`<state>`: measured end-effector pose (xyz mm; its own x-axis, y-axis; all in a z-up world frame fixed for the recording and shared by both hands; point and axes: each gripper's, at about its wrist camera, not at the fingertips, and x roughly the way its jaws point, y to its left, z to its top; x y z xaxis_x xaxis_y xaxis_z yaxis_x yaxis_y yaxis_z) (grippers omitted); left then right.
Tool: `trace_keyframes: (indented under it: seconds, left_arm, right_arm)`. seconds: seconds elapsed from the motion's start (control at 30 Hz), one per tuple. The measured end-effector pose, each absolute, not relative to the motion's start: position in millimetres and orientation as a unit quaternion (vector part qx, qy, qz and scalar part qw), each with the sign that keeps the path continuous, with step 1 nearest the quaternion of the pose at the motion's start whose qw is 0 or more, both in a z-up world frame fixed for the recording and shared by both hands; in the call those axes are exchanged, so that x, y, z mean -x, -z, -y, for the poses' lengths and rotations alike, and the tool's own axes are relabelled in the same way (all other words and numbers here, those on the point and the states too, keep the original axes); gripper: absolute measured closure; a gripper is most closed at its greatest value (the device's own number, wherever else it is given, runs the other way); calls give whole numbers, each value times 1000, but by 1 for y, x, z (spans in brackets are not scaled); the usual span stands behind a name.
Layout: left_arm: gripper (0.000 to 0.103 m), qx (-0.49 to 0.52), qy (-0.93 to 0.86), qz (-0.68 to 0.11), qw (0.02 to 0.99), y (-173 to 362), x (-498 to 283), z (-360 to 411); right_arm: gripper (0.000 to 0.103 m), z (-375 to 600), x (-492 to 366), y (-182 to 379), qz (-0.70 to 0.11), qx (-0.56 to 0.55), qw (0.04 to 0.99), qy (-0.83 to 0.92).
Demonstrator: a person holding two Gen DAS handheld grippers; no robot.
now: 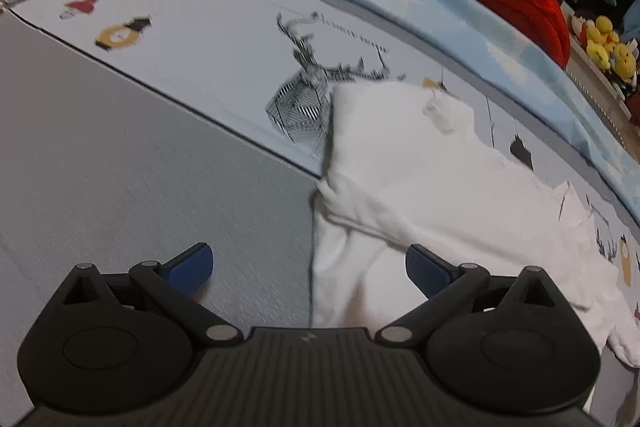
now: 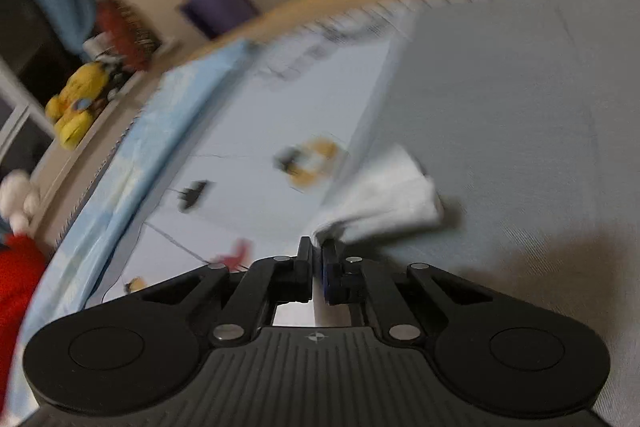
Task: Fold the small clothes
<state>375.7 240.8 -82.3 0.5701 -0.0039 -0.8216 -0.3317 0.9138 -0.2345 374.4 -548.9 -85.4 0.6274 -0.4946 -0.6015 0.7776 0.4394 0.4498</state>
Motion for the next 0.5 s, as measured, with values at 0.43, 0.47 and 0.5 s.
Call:
trace_keyframes:
  seconds: [0.43, 0.47, 0.5]
  left_arm:
    - [0, 255, -145, -413, 862, 64, -359, -298]
    - [0, 261, -150, -413, 860, 65, -358, -303]
    - [0, 266, -153, -415, 856, 66, -358, -308]
  right_arm:
    - [98, 99, -469, -25, -154, -8, 987, -36]
    - [86, 58, -469, -6, -175, 9, 982, -71]
    - [73, 27, -469, 13, -208, 24, 973, -101]
